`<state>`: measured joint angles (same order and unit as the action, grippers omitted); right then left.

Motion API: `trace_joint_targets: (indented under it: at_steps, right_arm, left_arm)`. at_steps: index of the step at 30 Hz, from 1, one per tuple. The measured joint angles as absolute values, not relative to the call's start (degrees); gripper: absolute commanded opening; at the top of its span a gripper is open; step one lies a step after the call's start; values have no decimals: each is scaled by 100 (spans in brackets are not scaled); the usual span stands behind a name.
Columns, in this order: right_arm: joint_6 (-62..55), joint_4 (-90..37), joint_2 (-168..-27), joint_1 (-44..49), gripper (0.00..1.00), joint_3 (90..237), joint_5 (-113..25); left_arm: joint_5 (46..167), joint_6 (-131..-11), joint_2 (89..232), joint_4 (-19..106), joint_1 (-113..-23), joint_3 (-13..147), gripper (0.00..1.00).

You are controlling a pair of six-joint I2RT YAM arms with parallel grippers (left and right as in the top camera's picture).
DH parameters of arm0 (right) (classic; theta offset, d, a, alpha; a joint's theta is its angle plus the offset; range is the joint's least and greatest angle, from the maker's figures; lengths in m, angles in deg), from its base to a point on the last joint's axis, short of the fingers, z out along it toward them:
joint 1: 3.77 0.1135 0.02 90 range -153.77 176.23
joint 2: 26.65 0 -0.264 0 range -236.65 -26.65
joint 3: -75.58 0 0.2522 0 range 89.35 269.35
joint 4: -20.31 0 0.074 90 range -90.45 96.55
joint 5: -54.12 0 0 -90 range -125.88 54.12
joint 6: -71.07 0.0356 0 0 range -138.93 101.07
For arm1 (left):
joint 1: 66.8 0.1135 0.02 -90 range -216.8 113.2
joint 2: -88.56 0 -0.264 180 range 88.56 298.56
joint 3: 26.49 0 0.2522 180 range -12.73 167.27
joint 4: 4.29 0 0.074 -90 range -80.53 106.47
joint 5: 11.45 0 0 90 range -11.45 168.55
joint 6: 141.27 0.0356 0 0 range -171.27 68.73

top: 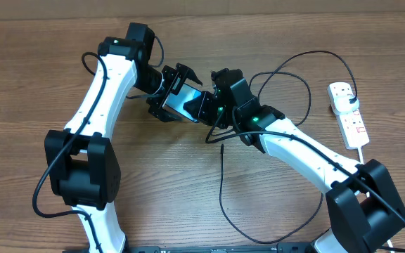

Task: Plug charger to phone and switch on socket

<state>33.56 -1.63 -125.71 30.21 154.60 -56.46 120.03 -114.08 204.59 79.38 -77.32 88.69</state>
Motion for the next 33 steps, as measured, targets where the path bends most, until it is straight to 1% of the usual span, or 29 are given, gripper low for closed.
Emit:
trace_joint_targets:
  at_steps: [6,11,14,18,20,24,27,33]
  right_arm:
    - [3380,-155,-12584,2815,4,15460,-5663]
    - [3691,68,-12593,2481,4,15460,-5713]
    - [4049,320,-12593,2295,4,15460,-5807]
    - [4773,829,-12593,2138,4,15460,-5884]
    - [5319,1185,-12593,2118,4,15460,-5908]
    - [6300,1852,-12600,2122,4,15458,-5971]
    - [6974,2352,-12600,2122,4,15458,-6061]
    - [7966,2455,-12604,2124,4,15458,-6122]
  left_arm:
    - [12193,-11051,20439,7936,-7627,8869,100]
    - [12676,-10424,20439,7925,-7319,8869,99]
    - [13056,-10031,20439,7648,-7120,8872,100]
    - [13662,-9694,20439,6933,-6900,8891,99]
    - [13885,-9611,20439,6577,-6821,8891,100]
    - [14088,-9640,20439,5844,-6803,8898,100]
    - [14160,-9830,20439,5274,-6803,8902,100]
    - [14149,-10424,20439,4170,-6803,8902,100]
